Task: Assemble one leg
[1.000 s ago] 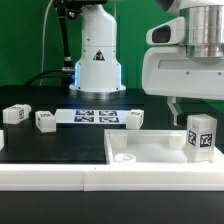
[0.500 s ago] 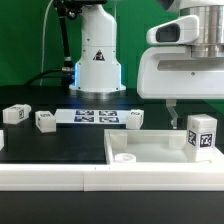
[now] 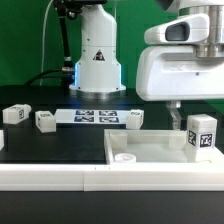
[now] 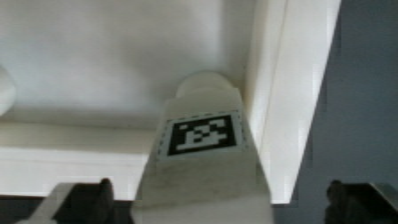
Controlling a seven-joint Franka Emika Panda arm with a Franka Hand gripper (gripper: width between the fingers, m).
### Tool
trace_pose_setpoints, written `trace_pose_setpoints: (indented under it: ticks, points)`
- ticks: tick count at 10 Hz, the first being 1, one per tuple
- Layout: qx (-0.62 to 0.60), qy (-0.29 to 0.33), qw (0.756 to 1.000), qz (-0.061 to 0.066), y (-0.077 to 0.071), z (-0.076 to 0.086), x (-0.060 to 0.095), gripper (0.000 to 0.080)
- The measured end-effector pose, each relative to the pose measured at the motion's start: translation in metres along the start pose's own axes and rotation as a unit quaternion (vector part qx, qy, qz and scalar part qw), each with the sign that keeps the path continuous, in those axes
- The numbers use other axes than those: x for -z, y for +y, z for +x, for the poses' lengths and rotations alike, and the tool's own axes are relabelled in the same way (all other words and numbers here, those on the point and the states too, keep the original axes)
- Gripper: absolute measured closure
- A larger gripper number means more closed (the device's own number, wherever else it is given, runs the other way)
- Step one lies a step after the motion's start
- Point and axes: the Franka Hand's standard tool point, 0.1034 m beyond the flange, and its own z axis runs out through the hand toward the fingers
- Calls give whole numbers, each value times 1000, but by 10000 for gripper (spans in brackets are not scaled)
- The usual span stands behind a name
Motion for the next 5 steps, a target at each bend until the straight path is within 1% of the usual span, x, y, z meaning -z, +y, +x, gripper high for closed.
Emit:
trace_pose_setpoints:
  ticks: [1, 2, 5]
  points:
    - [-1, 0, 1000, 0, 0, 0, 0, 417]
    - [-1, 0, 1000, 0, 0, 0, 0, 509]
    - [-2, 0, 1000, 0, 0, 0, 0, 509]
